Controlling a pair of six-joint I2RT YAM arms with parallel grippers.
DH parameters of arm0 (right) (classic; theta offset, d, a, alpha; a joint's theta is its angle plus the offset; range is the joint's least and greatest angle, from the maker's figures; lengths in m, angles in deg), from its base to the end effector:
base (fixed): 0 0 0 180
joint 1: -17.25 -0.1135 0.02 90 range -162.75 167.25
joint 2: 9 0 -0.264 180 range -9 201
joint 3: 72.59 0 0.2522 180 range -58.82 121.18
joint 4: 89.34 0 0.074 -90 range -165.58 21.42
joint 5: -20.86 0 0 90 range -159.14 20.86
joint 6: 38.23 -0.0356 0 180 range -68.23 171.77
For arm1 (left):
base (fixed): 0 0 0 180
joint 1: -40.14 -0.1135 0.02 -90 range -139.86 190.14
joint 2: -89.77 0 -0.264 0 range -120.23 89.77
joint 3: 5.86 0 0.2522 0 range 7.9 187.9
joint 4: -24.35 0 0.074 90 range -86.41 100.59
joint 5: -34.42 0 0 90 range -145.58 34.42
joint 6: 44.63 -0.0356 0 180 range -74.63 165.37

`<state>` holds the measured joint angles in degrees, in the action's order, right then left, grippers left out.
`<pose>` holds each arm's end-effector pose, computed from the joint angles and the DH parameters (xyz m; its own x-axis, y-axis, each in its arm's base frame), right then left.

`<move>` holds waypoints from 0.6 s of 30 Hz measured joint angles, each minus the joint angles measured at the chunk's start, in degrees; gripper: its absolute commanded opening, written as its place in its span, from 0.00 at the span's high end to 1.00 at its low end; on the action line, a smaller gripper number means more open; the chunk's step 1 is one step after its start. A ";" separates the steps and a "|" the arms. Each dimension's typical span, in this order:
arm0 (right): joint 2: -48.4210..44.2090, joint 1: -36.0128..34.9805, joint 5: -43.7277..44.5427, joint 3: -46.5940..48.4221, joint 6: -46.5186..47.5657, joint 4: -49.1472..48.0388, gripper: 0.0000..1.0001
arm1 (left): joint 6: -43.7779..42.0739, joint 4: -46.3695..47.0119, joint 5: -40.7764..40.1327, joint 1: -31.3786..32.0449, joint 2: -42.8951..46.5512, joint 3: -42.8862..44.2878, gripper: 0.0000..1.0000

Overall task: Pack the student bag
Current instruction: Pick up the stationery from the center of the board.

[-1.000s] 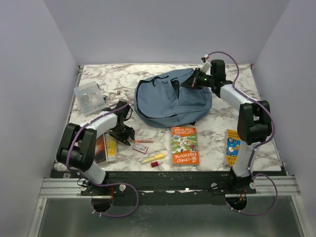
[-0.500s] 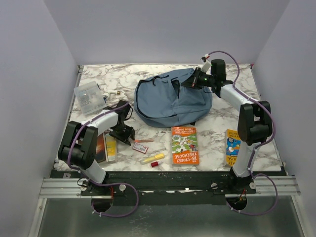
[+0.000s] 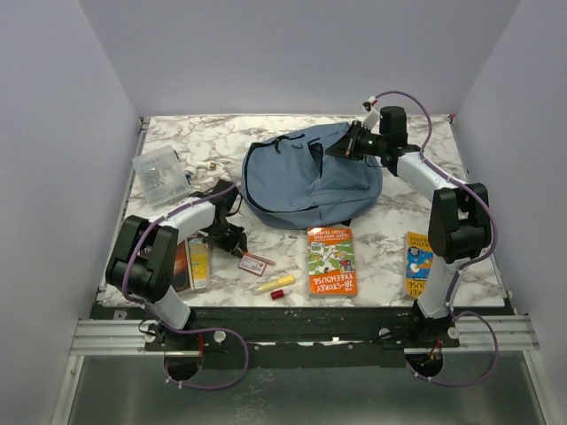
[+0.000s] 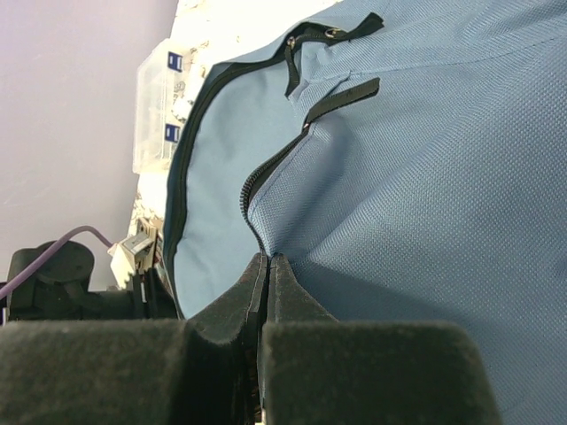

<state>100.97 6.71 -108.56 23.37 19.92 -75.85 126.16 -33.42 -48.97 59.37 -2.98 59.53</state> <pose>0.4333 0.1036 0.2537 -0.7524 0.2747 -0.5987 -0.3509 0.6022 0.7171 0.2498 -0.0915 0.1523 -0.4826 -0.8701 0.0996 -0.8748 0.4735 -0.1022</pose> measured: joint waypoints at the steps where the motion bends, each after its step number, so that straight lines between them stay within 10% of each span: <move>1: -0.15 0.00 0.00 -0.07 0.00 0.00 1.00 | 0.07 -0.02 0.17 0.00 -0.07 0.00 0.83; 5: -0.85 0.00 0.31 -0.44 0.02 0.02 0.99 | 0.17 0.20 0.48 -0.02 -0.22 0.00 1.00; 18: -1.77 0.00 0.68 -0.74 0.24 0.09 1.00 | 0.02 3.28 0.48 -5.01 8.26 1.77 1.00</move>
<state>99.20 6.71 -107.88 22.63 20.16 -75.76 126.18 -30.14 -48.49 54.36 5.28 61.30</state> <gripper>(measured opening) 0.009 0.046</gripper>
